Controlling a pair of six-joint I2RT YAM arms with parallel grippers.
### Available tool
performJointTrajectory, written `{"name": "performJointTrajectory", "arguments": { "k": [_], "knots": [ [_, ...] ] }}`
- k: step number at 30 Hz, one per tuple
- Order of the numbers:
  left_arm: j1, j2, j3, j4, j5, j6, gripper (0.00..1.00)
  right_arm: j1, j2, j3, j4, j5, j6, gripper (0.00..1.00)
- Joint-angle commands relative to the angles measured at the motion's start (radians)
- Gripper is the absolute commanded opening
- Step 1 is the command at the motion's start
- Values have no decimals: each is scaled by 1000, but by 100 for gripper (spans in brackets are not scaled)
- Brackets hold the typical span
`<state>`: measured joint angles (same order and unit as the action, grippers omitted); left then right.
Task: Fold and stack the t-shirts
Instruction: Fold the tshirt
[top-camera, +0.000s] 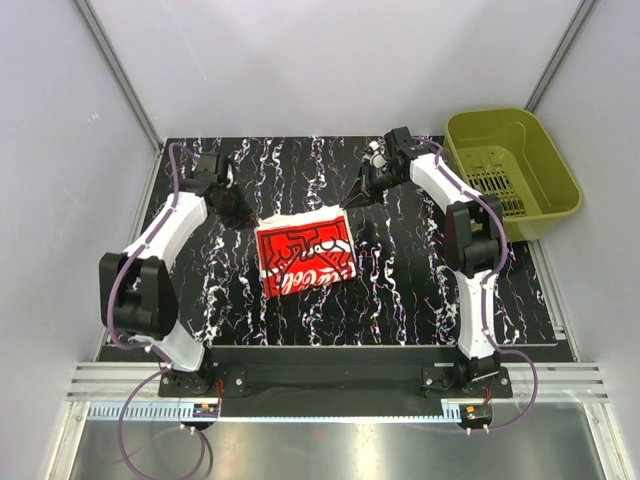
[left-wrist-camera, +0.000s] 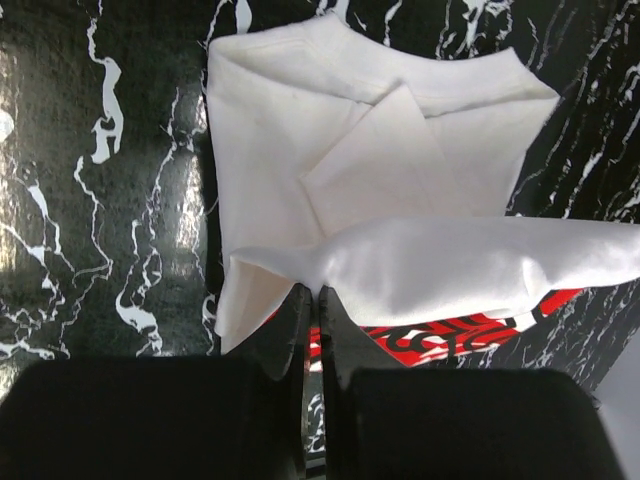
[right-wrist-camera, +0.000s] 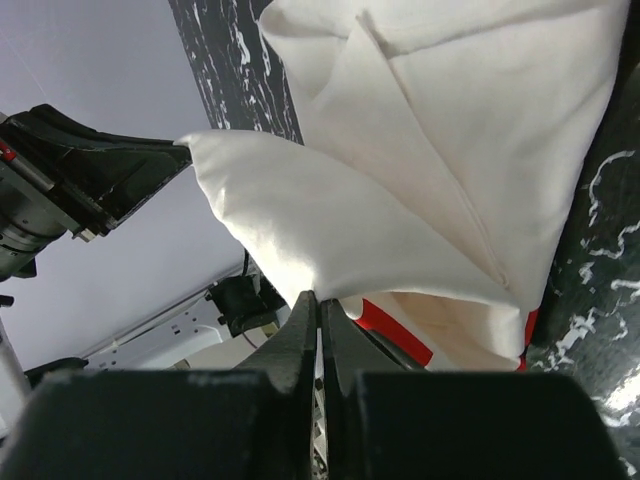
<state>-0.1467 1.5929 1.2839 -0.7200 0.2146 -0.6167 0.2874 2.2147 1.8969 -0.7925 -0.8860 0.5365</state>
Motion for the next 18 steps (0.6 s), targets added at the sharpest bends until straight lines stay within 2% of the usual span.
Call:
{"name": "performJointTrajectory", "arguments": {
  "k": [1, 4, 5, 6, 8, 9, 11, 12, 13, 17, 18],
  "knots": [
    [12, 36, 51, 63, 9, 25, 0, -14, 49, 86, -5, -38, -30, 5],
    [15, 62, 54, 74, -82, 21, 3, -20, 101, 123, 3, -42, -27, 12],
    [18, 76, 74, 70, -113, 21, 4, -21, 127, 139, -4, -34, -41, 21],
    [18, 97, 92, 57, -135, 23, 7, -22, 140, 172, -10, -24, -50, 25],
    [18, 105, 141, 21, -197, 26, 24, -24, 164, 224, -68, 17, -81, 32],
    [16, 101, 149, 18, -210, 32, 27, -24, 190, 284, -92, 33, -114, 40],
    [10, 64, 160, 7, -245, 32, 34, -24, 220, 358, -169, 84, -154, 47],
    [0, 44, 158, 4, -254, 31, 42, -24, 241, 426, -186, 99, -191, 52],
    [-7, 6, 152, -2, -267, 28, 46, -24, 250, 454, -191, 135, -204, 53],
    [-56, -108, 56, 13, -195, -3, 47, -24, 293, 482, -50, 119, -149, 56],
    [-73, -126, 34, 19, -175, -23, 44, -21, 307, 485, -18, 105, -127, 56]
  ]
}}
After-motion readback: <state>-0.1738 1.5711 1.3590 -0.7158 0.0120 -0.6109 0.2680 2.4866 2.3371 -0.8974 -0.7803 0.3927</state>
